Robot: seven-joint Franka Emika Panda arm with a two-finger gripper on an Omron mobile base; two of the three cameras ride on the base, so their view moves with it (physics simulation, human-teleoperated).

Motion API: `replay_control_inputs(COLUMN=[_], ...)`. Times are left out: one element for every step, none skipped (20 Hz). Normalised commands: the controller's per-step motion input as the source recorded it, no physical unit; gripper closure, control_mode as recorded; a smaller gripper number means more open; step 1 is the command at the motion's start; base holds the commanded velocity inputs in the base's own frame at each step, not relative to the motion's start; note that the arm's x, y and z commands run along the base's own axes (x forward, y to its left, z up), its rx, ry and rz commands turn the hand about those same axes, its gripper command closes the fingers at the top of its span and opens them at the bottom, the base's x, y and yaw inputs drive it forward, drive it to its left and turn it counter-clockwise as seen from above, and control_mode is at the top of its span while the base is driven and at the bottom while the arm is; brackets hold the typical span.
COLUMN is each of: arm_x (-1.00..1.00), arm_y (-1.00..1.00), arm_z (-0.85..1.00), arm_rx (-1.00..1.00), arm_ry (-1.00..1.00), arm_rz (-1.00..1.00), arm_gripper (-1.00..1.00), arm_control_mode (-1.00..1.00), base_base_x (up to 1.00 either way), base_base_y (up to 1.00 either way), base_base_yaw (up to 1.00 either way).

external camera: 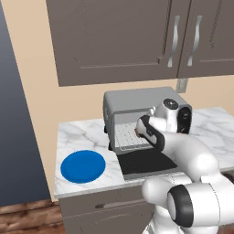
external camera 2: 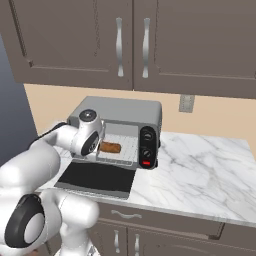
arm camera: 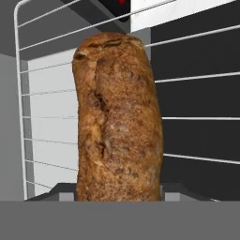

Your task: Pull the toaster oven rack outwards. Pick up the baguette from the plate and place it on the toaster oven rack. Close the toaster oven door fully and set the temperature to the lowest setting.

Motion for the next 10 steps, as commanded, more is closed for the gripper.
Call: replay_control_inputs(arm_x=[0.00, 0.00, 0.00, 0.00, 0.00, 0.00, 0.00, 0.00, 0.00, 0.00], arm_y=[0.00, 0.00, 0.00, 0.00, 0.00, 0.00, 0.00, 0.00, 0.00, 0.00], arm_z=[-0.24, -0.20, -0.19, -0.19, -0.17, -0.14, -0.11, -0.06, -0.03, -0.01], arm_rx=[-0.01, -0.02, -0.03, -0.03, -0.04, -0.04, -0.05, -0.04, -0.03, -0.03], arm_ry=[0.01, 0.00, 0.00, 0.00, 0.00, 0.00, 0.00, 0.00, 0.00, 0.00], arm_rz=[0.00, 0.00, 0.00, 0.00, 0.00, 0.00, 0.00, 0.00, 0.00, 0.00], arm_gripper=[1.00, 1.00, 1.00, 1.00, 1.00, 1.00, 1.00, 1.00, -1.00, -1.00], arm_control_mode=[-1.00, -1.00, -1.00, -1.00, -1.00, -1.00, -1.00, -1.00, -1.00, -1.00], base_base_x=[0.00, 0.00, 0.00, 0.00, 0.00, 0.00, 0.00, 0.00, 0.00, 0.00], base_base_y=[0.00, 0.00, 0.00, 0.00, 0.00, 0.00, 0.00, 0.00, 0.00, 0.00], base_base_yaw=[0.00, 0.00, 0.00, 0.00, 0.00, 0.00, 0.00, 0.00, 0.00, 0.00])
